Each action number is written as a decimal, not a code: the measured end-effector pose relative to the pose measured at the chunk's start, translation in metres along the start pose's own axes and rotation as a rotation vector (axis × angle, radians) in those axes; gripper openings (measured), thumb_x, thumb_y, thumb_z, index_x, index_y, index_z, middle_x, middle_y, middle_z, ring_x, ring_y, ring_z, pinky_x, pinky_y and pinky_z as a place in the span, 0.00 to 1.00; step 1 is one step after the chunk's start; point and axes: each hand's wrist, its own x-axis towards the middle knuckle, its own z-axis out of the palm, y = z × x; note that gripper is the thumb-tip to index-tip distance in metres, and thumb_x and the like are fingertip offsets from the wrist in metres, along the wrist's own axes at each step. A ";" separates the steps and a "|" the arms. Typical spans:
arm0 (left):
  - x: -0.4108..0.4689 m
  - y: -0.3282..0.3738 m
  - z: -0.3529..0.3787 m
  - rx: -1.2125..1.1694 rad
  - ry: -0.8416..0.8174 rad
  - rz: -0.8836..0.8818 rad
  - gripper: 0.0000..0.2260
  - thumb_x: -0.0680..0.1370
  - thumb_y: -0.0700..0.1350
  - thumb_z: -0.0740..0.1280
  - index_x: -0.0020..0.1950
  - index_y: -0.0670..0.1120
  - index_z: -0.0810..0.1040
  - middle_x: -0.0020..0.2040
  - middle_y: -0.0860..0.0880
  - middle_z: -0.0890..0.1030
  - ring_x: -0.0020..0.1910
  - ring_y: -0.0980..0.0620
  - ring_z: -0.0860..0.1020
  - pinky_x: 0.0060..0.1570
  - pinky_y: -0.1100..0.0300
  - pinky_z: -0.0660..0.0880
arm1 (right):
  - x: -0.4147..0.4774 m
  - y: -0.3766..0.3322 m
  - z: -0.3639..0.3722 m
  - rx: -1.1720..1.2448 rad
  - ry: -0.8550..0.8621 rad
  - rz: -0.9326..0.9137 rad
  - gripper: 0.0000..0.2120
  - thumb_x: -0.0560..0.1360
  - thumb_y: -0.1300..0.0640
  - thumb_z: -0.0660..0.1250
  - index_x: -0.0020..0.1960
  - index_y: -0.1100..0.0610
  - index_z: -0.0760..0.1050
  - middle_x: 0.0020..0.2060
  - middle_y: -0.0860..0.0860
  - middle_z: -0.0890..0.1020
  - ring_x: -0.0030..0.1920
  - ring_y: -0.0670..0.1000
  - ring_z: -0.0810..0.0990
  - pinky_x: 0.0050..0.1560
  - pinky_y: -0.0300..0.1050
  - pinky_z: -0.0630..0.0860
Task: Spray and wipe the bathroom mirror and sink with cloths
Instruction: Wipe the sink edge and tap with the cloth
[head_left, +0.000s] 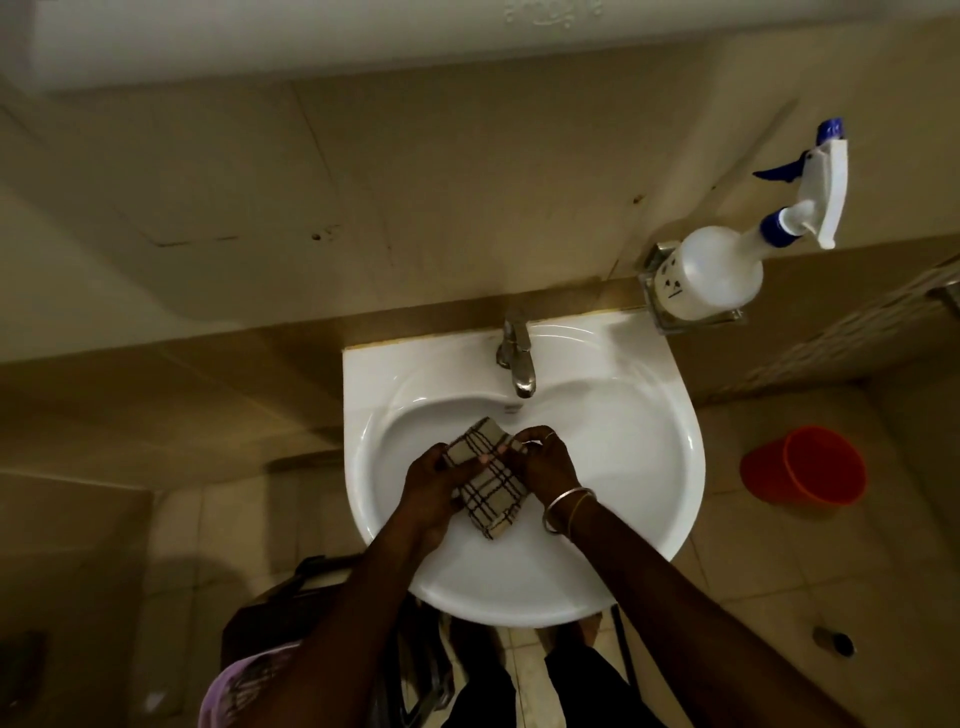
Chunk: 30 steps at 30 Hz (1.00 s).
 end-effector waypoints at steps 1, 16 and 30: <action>0.000 -0.002 -0.001 0.003 0.026 0.012 0.12 0.74 0.37 0.76 0.55 0.39 0.80 0.49 0.43 0.87 0.52 0.40 0.85 0.49 0.47 0.83 | -0.001 0.000 0.002 -0.005 -0.015 0.020 0.12 0.74 0.64 0.76 0.49 0.54 0.75 0.51 0.61 0.84 0.46 0.54 0.82 0.44 0.46 0.79; 0.018 0.069 -0.013 0.356 0.174 0.544 0.21 0.74 0.33 0.75 0.65 0.46 0.78 0.58 0.52 0.83 0.55 0.56 0.82 0.46 0.64 0.82 | -0.012 -0.044 0.056 -0.136 0.129 -0.512 0.21 0.80 0.60 0.69 0.72 0.58 0.73 0.65 0.54 0.81 0.66 0.49 0.79 0.68 0.46 0.76; 0.065 0.093 -0.034 0.539 0.488 0.702 0.09 0.76 0.36 0.73 0.56 0.41 0.82 0.50 0.48 0.84 0.50 0.51 0.82 0.52 0.59 0.79 | 0.038 -0.046 0.105 -1.036 0.314 -0.647 0.37 0.83 0.38 0.52 0.83 0.61 0.53 0.80 0.68 0.55 0.80 0.71 0.53 0.79 0.65 0.42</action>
